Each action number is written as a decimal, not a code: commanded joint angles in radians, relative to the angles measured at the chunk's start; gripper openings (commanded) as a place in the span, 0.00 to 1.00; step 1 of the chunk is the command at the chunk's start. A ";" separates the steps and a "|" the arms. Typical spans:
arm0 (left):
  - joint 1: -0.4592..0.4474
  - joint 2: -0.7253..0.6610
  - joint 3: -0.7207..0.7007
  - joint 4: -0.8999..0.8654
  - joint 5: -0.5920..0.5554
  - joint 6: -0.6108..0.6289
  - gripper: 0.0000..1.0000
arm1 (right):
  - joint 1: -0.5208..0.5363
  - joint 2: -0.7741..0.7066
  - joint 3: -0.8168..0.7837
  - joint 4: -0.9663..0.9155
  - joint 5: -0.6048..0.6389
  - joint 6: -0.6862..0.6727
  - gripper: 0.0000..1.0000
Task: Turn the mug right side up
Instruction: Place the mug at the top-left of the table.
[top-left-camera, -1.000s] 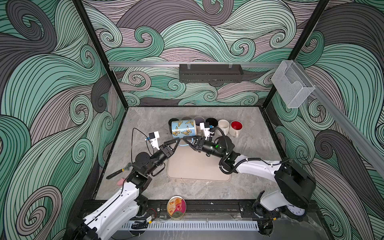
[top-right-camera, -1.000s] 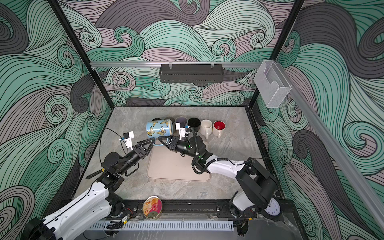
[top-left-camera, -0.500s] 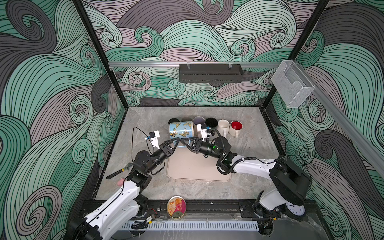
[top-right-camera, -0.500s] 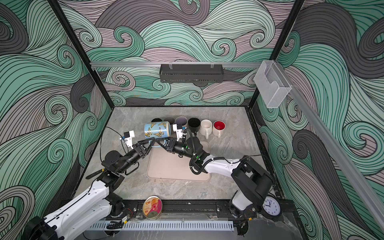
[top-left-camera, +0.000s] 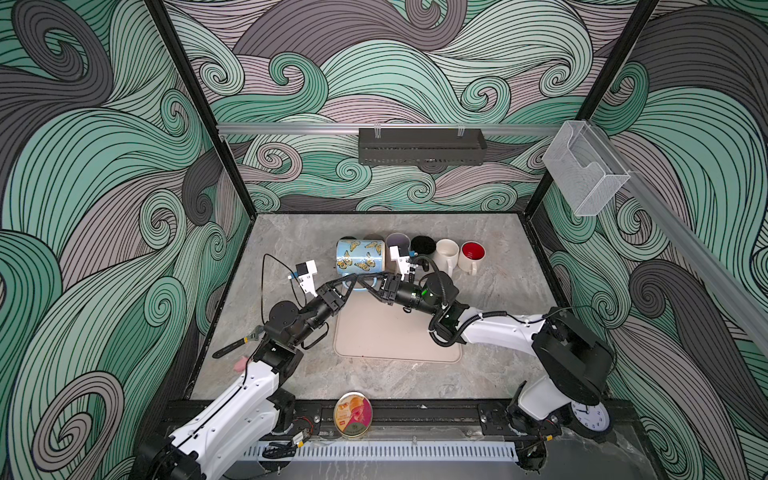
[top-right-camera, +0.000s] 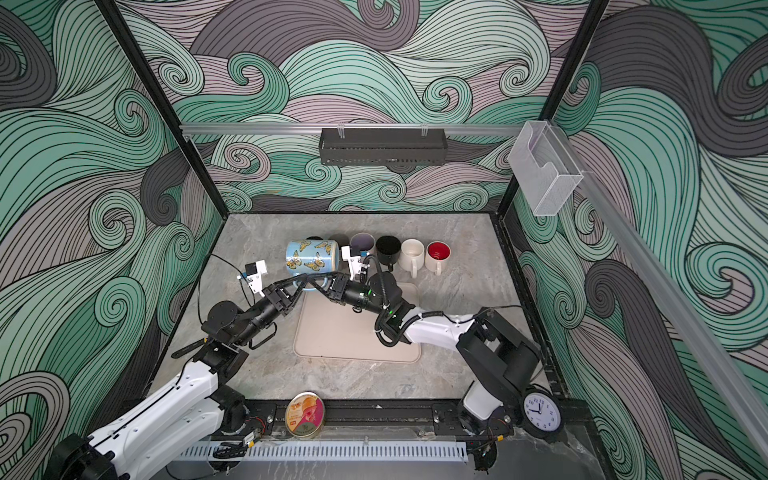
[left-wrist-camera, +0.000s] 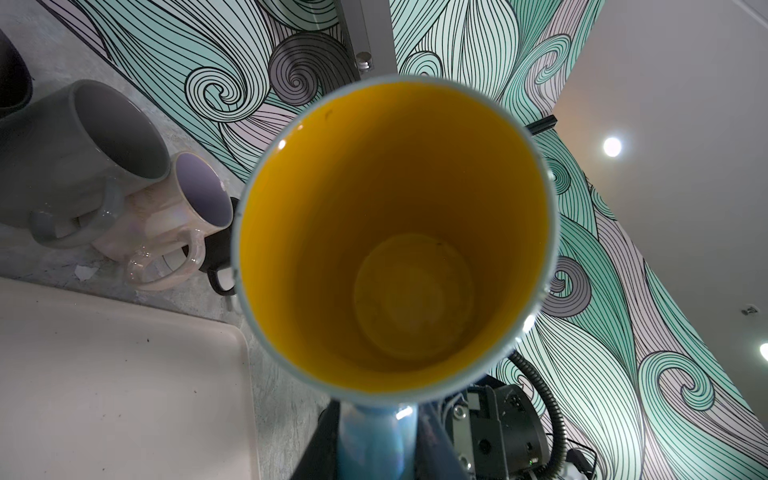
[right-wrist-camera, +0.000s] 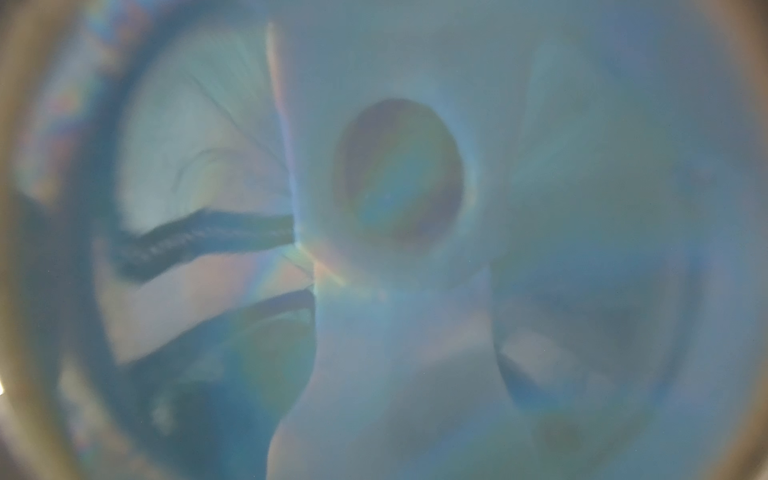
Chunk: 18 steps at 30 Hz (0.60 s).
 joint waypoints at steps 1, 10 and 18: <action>0.009 -0.002 0.032 0.019 0.004 0.022 0.23 | 0.036 -0.011 0.074 0.164 -0.090 0.004 0.00; 0.015 -0.019 0.054 0.007 0.017 0.043 0.00 | 0.041 0.025 0.082 0.172 -0.099 0.013 0.00; 0.018 -0.106 0.071 -0.094 -0.015 0.100 0.00 | 0.036 0.061 0.087 0.170 -0.095 0.036 0.16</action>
